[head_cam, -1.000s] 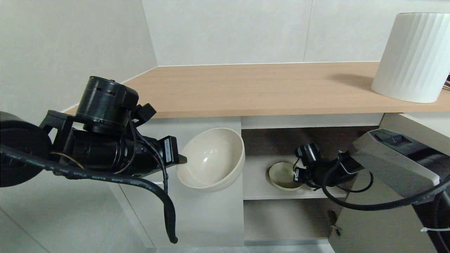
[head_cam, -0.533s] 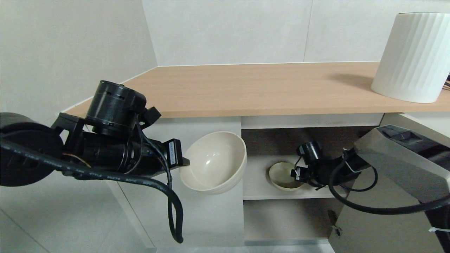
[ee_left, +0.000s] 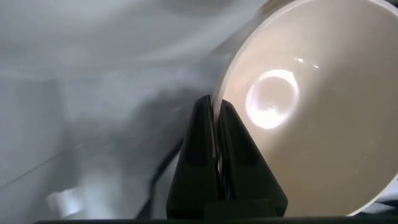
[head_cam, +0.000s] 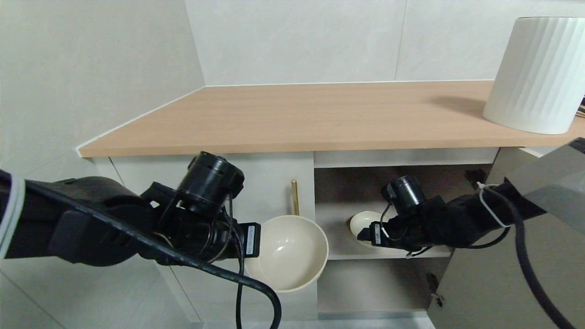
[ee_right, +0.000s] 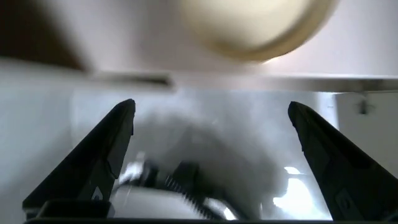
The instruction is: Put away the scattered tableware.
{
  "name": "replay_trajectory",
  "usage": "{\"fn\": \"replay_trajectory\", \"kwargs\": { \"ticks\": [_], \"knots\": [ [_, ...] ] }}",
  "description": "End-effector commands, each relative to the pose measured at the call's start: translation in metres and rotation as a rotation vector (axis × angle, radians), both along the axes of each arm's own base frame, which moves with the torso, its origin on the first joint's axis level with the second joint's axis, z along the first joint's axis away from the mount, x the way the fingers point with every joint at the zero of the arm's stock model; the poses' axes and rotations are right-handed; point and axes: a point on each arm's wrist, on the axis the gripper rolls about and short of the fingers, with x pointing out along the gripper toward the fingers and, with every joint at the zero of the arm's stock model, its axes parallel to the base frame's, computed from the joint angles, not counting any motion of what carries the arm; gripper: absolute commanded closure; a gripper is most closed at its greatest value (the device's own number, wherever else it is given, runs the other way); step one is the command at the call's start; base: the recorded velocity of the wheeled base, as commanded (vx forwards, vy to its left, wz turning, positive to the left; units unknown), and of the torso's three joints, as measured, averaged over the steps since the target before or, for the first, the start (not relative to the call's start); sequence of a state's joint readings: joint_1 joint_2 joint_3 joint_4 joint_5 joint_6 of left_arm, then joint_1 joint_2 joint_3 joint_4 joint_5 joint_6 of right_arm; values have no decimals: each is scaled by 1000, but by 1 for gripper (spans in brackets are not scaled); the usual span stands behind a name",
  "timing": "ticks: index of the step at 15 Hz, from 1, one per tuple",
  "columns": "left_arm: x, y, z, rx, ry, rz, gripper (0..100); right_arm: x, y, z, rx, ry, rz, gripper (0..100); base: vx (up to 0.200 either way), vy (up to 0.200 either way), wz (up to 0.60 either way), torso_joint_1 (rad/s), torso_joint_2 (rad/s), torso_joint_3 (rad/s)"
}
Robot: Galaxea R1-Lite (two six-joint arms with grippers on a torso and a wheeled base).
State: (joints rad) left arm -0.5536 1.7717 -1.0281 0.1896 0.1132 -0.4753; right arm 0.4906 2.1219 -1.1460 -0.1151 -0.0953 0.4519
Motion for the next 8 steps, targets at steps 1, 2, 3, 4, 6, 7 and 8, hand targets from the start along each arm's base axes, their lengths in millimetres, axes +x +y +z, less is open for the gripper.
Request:
{"fn": "replay_trajectory", "kwargs": {
  "ticks": [1,2,3,4,6,7,8],
  "knots": [
    [2,-10,-22,59,53,-15,100,-23,-1,27,33,-34,81,0,0,0,0,0,0,0],
    [0,-13,-28,73,67,-32,100,-37,2,35,58,-33,153,0,0,0,0,0,0,0],
    [-1,-16,-32,89,76,-49,100,-49,5,43,88,-34,205,0,0,0,0,0,0,0],
    [0,-19,-36,99,85,-59,100,-62,9,51,120,-33,260,0,0,0,0,0,0,0],
    [0,-23,-42,122,92,-63,100,-79,15,60,156,-34,343,0,0,0,0,0,0,0],
    [-1,-25,-45,131,95,-69,100,-83,17,62,160,-35,365,0,0,0,0,0,0,0],
    [-2,-28,-47,135,100,-78,100,-88,20,62,160,-34,382,0,0,0,0,0,0,0]
  ]
}}
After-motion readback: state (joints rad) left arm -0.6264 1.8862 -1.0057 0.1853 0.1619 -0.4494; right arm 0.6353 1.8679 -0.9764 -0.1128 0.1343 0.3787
